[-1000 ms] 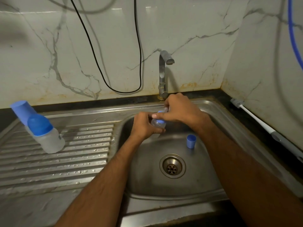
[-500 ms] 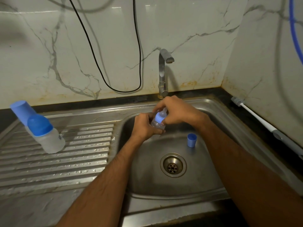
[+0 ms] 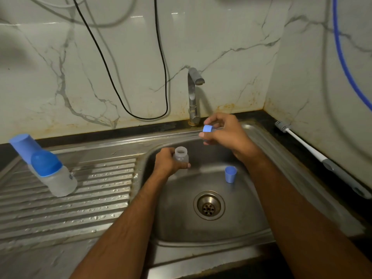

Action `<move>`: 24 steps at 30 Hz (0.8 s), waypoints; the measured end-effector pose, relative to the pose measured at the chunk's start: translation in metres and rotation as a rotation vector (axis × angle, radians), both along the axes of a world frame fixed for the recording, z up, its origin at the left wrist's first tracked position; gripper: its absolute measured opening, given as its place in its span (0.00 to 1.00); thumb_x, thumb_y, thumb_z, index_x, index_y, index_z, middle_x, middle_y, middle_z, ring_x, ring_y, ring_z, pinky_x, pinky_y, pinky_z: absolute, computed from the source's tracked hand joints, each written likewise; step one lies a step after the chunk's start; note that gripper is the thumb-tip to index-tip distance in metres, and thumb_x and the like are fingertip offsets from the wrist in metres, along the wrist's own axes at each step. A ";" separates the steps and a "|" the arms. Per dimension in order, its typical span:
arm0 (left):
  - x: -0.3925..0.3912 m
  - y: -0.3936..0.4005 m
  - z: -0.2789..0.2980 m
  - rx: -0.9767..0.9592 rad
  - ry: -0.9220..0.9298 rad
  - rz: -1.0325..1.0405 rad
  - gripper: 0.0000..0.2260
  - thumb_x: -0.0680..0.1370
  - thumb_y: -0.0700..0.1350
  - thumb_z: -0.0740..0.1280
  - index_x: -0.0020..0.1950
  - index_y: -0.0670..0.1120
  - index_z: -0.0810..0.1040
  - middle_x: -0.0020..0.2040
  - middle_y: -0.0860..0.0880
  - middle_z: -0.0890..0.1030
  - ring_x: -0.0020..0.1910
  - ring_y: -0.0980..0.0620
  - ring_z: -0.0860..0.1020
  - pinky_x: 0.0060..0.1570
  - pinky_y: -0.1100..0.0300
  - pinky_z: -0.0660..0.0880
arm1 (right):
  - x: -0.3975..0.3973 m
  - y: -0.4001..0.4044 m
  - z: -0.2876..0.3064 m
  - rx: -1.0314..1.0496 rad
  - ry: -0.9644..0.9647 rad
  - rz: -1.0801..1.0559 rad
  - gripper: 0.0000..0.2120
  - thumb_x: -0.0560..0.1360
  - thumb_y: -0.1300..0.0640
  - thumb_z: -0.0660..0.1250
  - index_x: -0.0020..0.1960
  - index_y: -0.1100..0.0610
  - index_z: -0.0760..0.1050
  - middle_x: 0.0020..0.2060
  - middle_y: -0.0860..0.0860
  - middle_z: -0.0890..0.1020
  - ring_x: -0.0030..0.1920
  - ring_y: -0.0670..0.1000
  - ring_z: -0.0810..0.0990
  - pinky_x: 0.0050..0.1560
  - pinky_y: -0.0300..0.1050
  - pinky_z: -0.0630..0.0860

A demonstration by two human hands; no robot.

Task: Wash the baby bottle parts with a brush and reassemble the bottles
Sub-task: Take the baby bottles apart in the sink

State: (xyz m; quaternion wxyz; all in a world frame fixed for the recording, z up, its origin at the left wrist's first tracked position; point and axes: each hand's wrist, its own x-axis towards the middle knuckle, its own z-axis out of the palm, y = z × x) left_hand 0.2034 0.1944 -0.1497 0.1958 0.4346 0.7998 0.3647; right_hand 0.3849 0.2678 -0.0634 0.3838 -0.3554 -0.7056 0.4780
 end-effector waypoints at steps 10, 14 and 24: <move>-0.001 0.009 -0.027 -0.294 0.193 0.030 0.27 0.66 0.39 0.82 0.61 0.40 0.76 0.63 0.40 0.78 0.64 0.41 0.77 0.62 0.47 0.77 | 0.003 0.020 -0.049 -0.094 -0.025 -0.055 0.16 0.66 0.62 0.82 0.50 0.60 0.80 0.37 0.55 0.85 0.34 0.47 0.84 0.32 0.39 0.78; -0.002 0.013 -0.033 -0.397 0.231 -0.015 0.30 0.65 0.41 0.83 0.63 0.41 0.76 0.64 0.40 0.77 0.64 0.41 0.77 0.63 0.47 0.77 | 0.004 0.026 -0.058 -0.147 0.014 -0.075 0.18 0.66 0.62 0.82 0.53 0.62 0.80 0.40 0.58 0.86 0.37 0.51 0.86 0.36 0.40 0.80; 0.001 0.014 -0.043 -0.481 0.291 -0.050 0.33 0.66 0.44 0.83 0.66 0.41 0.73 0.66 0.41 0.76 0.66 0.41 0.76 0.64 0.50 0.76 | 0.001 0.027 -0.062 -0.135 0.017 -0.066 0.18 0.66 0.62 0.82 0.53 0.59 0.80 0.42 0.57 0.86 0.44 0.54 0.87 0.45 0.46 0.84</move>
